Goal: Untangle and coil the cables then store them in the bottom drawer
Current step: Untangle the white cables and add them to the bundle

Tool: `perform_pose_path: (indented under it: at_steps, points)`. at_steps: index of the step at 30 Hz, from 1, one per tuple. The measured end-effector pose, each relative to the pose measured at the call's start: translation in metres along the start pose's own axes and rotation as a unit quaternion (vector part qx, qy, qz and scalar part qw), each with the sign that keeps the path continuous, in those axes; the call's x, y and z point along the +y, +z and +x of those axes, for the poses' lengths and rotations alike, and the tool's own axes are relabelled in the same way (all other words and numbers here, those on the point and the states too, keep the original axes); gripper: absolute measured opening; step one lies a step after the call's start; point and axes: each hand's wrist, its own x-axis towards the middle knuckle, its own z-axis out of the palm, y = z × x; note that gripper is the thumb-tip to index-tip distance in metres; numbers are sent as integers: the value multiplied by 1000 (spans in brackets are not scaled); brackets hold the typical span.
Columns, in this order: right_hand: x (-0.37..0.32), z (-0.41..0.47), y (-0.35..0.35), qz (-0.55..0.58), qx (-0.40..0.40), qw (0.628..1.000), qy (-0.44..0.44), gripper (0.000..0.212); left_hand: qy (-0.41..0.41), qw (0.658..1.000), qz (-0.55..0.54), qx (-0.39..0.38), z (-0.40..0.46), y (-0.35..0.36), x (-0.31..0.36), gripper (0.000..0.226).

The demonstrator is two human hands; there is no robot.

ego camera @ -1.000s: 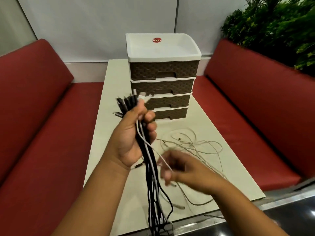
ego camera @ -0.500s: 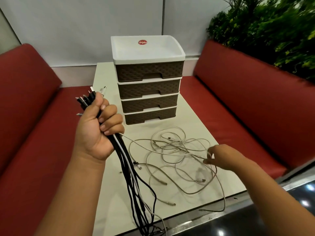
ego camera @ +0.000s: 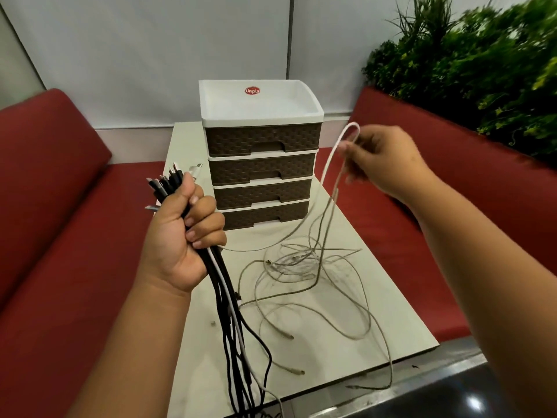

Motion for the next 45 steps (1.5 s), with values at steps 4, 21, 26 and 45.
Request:
perform_pose_path:
  at_steps: [4,21,26,45]
  points:
    - [-19,15,-3,216,86,970,-71,5,2,1000,0,2,-2,1,0,41]
    - [-52,-7,28,159,-102,976,-105,19,-41,992,83,84,2,3,-19,36]
    - [-57,-29,62,115,-247,955,-119,21,-86,978,148,122,2,7,-33,42]
    - [-35,-64,151,146,-207,954,161,13,-114,967,170,152,-10,-15,-14,30]
